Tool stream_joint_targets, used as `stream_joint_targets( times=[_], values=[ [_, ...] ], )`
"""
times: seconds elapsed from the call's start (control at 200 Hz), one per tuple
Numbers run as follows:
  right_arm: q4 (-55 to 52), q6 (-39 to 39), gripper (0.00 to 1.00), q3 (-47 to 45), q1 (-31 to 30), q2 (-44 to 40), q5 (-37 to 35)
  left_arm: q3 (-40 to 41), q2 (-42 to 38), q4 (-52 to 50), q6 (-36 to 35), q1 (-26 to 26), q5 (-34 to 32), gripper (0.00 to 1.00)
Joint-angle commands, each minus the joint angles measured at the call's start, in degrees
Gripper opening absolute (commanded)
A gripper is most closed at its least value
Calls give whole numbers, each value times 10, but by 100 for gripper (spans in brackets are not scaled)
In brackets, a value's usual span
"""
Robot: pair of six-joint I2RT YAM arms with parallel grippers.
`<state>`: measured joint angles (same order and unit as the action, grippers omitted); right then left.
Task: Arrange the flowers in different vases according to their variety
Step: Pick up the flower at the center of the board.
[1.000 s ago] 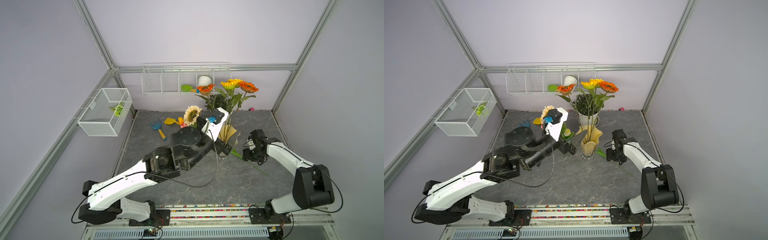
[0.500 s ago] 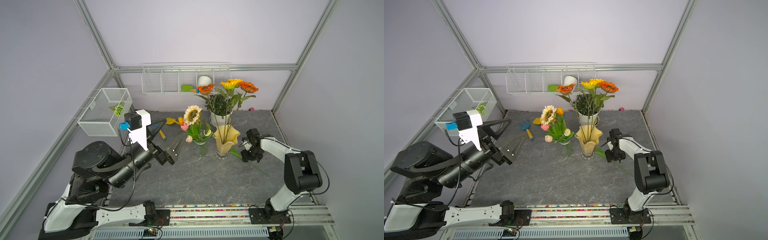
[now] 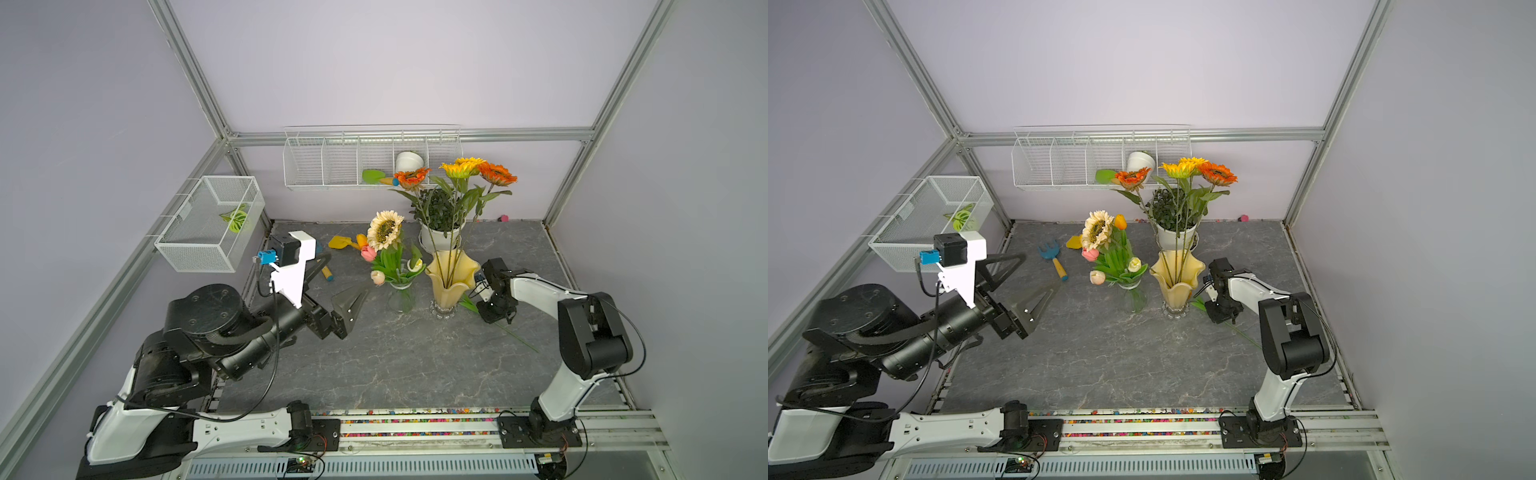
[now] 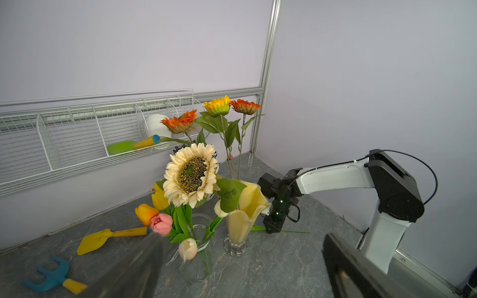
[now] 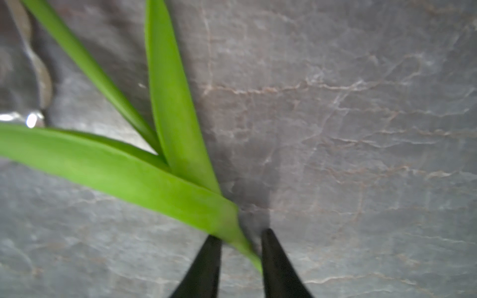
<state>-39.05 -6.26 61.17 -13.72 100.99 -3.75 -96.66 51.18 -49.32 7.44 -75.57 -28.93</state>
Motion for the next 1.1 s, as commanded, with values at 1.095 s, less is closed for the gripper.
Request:
stream_joint_targets(
  times=[1.095],
  values=[
    [87, 83, 0, 1, 0, -436, -82, 141, -137, 19, 27, -3, -1, 100]
  ],
)
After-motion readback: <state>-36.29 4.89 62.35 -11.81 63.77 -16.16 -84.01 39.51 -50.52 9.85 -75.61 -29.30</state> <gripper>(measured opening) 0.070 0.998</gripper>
